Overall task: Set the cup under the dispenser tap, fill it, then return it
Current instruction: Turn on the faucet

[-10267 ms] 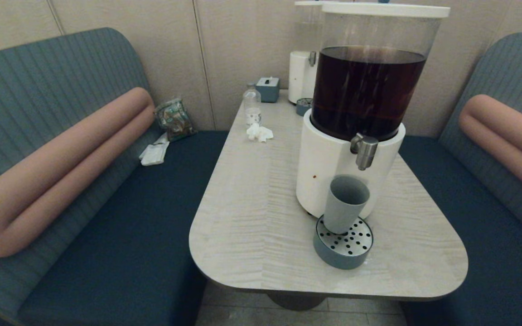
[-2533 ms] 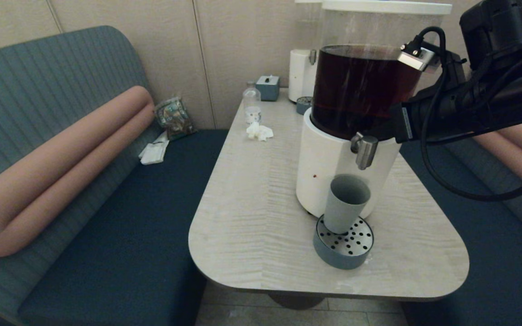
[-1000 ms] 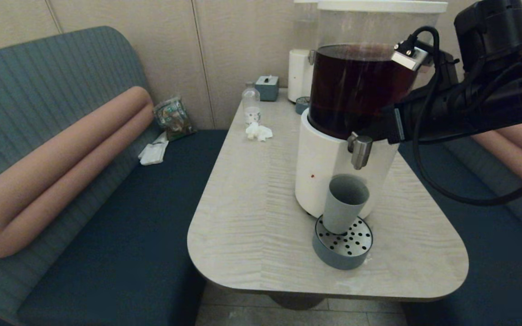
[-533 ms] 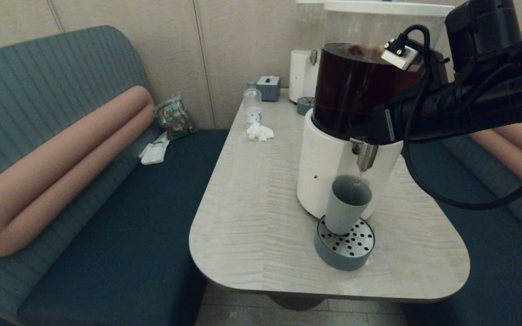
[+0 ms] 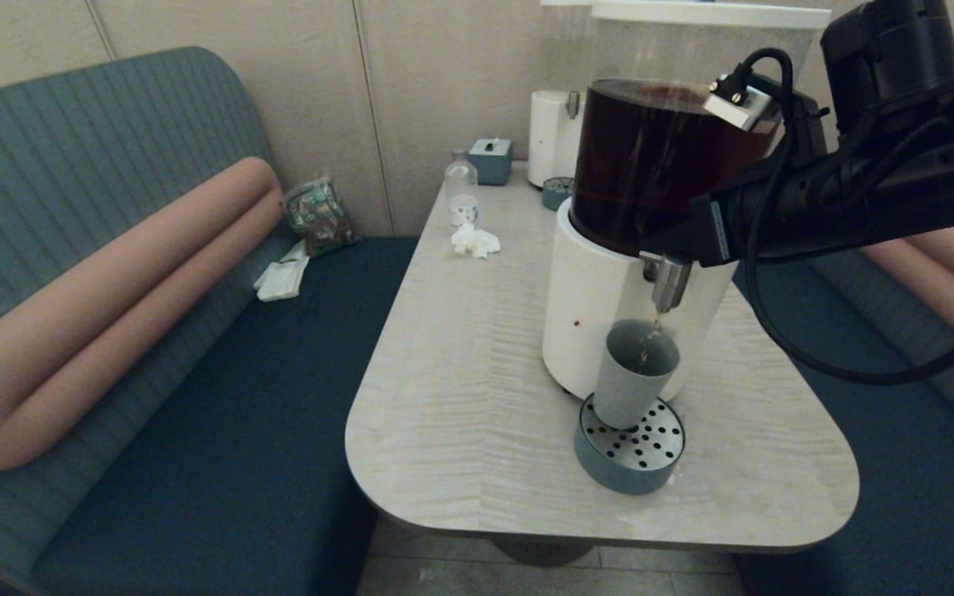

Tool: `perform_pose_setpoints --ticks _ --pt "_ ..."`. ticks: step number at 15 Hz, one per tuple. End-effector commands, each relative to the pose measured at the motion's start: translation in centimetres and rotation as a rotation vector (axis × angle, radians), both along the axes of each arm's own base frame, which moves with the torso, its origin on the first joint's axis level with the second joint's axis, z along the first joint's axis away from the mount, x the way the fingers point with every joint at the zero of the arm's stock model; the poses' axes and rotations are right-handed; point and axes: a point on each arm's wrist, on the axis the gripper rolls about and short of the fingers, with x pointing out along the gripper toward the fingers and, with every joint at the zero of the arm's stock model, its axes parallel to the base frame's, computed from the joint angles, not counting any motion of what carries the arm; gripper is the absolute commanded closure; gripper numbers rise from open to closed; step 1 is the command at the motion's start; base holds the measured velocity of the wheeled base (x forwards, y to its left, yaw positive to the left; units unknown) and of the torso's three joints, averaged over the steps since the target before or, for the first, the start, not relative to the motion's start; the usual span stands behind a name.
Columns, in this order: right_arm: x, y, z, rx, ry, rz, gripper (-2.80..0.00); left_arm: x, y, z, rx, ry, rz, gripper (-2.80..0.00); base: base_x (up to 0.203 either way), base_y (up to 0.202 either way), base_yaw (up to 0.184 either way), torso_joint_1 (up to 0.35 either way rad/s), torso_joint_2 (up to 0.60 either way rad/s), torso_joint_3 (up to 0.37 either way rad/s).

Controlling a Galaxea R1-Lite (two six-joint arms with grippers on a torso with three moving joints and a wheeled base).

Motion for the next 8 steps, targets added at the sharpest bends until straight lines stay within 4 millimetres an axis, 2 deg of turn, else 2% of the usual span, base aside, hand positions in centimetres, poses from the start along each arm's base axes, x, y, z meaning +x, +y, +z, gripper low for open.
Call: perform_pose_setpoints --ticks 1,8 --pt "-0.6 -0.2 0.7 0.01 -0.023 0.001 0.0 0.0 0.0 0.0 -0.001 0.001 -0.001 0.0 0.0 0.0 0.0 0.0 0.0 0.0" --pt "-2.7 -0.9 2.4 0.027 -0.065 0.006 0.0 0.0 0.0 0.0 -0.001 0.001 0.001 0.0 0.0 0.0 0.0 0.0 0.0 0.0"
